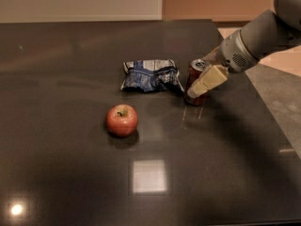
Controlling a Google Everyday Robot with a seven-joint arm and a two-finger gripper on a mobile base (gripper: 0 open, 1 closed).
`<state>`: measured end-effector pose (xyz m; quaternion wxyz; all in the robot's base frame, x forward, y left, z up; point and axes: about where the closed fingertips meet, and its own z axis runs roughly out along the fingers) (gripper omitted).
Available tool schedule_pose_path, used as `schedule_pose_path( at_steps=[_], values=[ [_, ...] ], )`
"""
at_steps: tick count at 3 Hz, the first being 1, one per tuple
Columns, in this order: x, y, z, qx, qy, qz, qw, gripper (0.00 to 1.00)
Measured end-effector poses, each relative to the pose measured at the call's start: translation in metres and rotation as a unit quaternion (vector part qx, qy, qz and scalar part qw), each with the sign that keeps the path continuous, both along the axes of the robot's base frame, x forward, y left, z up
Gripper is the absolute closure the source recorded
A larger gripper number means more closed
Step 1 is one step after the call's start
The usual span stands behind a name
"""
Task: Pick coke can
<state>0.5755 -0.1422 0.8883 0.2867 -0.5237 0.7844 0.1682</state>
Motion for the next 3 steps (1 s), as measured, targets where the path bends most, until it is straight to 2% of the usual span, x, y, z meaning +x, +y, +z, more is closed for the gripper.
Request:
schedule_pose_path(
  at_steps=[2, 3],
  values=[
    [-0.002, 0.009, 0.019, 0.018, 0.005, 0.024, 0.9996, 0.69],
    [-0.015, 0.015, 0.044, 0.021, 0.005, 0.047, 0.9986, 0.94]
  ],
)
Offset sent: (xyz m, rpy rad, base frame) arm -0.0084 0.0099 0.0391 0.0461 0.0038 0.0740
